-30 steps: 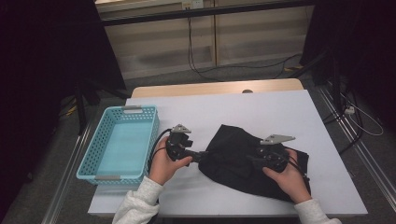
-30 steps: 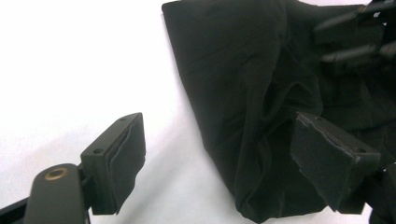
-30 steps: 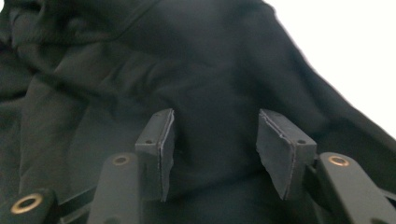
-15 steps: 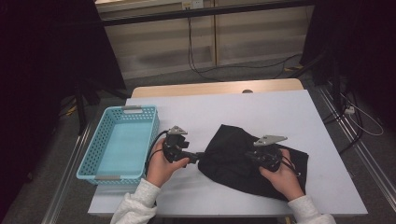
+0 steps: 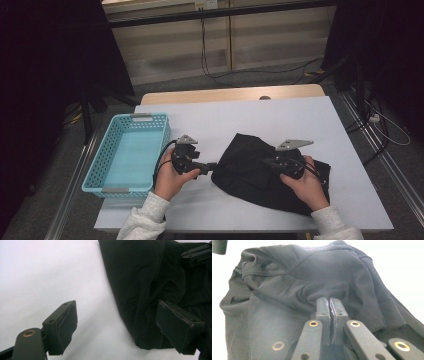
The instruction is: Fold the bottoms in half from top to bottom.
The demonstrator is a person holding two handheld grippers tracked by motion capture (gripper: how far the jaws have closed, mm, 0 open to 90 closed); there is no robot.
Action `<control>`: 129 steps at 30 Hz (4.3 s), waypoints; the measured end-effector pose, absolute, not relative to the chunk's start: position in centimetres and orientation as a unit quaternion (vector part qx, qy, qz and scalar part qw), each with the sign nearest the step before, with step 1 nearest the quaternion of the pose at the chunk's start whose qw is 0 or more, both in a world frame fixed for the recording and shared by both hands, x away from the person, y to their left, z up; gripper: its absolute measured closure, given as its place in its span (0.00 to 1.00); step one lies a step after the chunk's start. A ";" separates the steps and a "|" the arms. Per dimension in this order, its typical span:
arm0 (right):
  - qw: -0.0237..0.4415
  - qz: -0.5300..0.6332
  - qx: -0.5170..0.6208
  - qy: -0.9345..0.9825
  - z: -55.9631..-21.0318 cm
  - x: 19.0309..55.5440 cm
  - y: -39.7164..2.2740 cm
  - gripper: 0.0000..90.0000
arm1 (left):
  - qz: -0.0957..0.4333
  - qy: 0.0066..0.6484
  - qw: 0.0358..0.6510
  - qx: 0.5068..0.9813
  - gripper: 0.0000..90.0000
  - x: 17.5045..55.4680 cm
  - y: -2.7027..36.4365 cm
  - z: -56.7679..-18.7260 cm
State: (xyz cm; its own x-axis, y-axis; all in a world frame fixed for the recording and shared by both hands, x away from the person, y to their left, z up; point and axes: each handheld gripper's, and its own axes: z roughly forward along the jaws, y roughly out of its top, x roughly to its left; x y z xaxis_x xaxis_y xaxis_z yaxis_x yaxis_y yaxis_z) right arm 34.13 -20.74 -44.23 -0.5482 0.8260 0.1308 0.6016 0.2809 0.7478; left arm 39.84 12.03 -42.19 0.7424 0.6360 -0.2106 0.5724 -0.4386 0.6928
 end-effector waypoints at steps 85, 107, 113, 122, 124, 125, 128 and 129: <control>0.131 0.407 0.459 0.779 -42.8 31.9 -24.2 0.96 | 0.040 0.356 0.405 0.841 0.14 40.6 11.4 -41.6; 0.130 0.404 0.461 0.779 -42.8 31.3 -24.8 0.96 | 0.046 0.358 0.405 0.840 0.14 40.3 11.6 -41.6; 0.132 0.405 0.464 0.777 -42.7 31.0 -25.4 0.96 | 0.040 0.356 0.405 0.841 0.14 40.3 11.6 -41.6; 0.133 0.406 0.467 0.774 -42.6 30.7 -26.0 0.96 | 0.040 0.356 0.403 0.842 0.14 40.3 11.5 -41.7; 0.133 0.405 0.466 0.776 -42.6 30.7 -26.1 0.96 | 0.039 0.356 0.403 0.842 0.14 40.3 11.5 -41.7; 0.134 0.404 0.465 0.776 -42.6 30.7 -26.1 0.96 | 0.040 0.356 0.403 0.842 0.14 40.3 11.5 -41.7; 0.132 0.403 0.465 0.777 -42.6 30.6 -26.1 0.96 | 0.039 0.357 0.404 0.841 0.14 40.3 11.5 -41.7; 0.132 0.402 0.465 0.777 -42.6 30.6 -26.1 0.96 | 0.039 0.358 0.405 0.841 0.14 40.3 11.6 -41.7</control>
